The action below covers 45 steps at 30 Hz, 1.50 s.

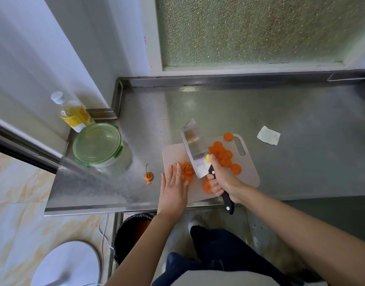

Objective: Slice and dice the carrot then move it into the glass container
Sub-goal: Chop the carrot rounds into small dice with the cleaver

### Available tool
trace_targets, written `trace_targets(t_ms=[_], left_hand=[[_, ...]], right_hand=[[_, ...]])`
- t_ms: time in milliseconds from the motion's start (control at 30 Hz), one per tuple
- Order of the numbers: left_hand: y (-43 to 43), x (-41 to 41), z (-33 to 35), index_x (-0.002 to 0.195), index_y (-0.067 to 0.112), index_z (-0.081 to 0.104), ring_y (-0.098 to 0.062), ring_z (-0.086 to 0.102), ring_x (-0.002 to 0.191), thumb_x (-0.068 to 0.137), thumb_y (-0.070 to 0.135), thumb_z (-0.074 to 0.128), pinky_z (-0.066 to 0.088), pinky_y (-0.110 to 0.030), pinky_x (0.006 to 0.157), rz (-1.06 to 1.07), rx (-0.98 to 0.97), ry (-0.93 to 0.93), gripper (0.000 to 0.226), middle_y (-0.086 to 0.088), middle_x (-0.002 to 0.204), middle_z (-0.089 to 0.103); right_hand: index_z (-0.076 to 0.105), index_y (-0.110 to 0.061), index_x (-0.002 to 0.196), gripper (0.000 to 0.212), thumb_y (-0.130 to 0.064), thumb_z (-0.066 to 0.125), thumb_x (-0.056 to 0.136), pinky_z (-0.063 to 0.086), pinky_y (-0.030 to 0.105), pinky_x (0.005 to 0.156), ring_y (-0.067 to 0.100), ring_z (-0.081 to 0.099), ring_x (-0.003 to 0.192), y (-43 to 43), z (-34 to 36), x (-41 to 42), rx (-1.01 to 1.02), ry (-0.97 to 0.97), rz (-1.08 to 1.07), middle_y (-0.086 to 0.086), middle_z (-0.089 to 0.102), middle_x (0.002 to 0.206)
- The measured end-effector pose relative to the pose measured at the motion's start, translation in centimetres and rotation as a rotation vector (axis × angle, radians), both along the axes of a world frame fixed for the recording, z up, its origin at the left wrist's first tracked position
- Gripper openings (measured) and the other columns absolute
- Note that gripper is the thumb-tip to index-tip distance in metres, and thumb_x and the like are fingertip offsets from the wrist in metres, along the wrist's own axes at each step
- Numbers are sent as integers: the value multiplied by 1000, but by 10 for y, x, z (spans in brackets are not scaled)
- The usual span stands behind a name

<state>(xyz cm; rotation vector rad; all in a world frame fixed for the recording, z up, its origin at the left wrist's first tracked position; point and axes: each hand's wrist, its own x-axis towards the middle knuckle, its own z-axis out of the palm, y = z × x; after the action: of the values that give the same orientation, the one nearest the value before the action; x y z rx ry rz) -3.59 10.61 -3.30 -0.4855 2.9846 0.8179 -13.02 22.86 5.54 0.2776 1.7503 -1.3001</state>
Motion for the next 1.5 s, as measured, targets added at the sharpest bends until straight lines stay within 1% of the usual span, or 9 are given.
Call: trace_targets(t_ms=[133,333,600,700,833,1000,1133,1300,1500], left_hand=[[-23,-11,5,121,9,61,-33,55,108,89,-1,47,34,-47,103,226,59,240,37,-12,102,67],[-35,-13,51,98,4,59,-20,42,88,84,8,42,26,-21,80,378,48,569,22,-12,92,56],[-23,2,54,102,8,63,-18,54,89,94,16,45,44,-30,79,-309,174,422,21,-2,95,57],[-17,7,45,125,10,56,-14,50,114,97,29,39,37,-21,100,-452,248,224,37,-3,122,56],[-13,4,39,146,17,21,-5,11,142,100,35,31,2,-12,114,-592,230,66,51,6,151,21],[-24,-1,26,148,15,4,-6,-6,144,94,52,10,-6,-19,116,-537,107,-114,65,4,155,2],[-30,0,18,145,18,-6,-8,-19,140,75,70,-23,-18,-21,112,-389,-35,-109,89,6,152,-11],[-26,5,29,143,16,37,-15,32,136,99,51,12,23,-31,113,-458,71,128,62,-1,147,40],[-34,-10,29,139,10,43,-28,43,128,99,27,36,30,-34,107,-89,34,114,44,-11,137,50]], right_hand=[[33,-17,58,58,-63,31,94,20,17,36,9,24,33,8,-6,0,106,212,164,-6,27,43],[60,-28,74,43,-56,35,95,44,33,68,16,56,68,28,-12,-1,341,726,632,0,58,65],[66,-19,98,66,-73,31,84,40,29,60,19,61,78,39,-26,0,603,1229,953,0,65,82],[70,-19,97,64,-69,33,84,36,26,56,20,64,76,38,-33,0,513,1450,923,1,68,80],[67,-19,106,87,-78,13,74,49,31,69,22,66,90,35,-44,2,501,1398,984,2,71,94],[53,-19,41,61,-73,54,69,21,16,38,13,48,32,30,-42,6,555,1627,928,-4,49,37],[52,-19,43,61,-71,45,73,22,19,37,12,48,32,33,-45,3,551,1608,924,-4,49,38],[68,-17,82,77,-74,16,78,37,27,52,19,66,69,36,-49,-1,540,1516,982,-1,68,73],[60,-20,57,65,-72,28,79,28,22,40,13,55,42,48,-50,1,600,1486,921,-4,55,47]])
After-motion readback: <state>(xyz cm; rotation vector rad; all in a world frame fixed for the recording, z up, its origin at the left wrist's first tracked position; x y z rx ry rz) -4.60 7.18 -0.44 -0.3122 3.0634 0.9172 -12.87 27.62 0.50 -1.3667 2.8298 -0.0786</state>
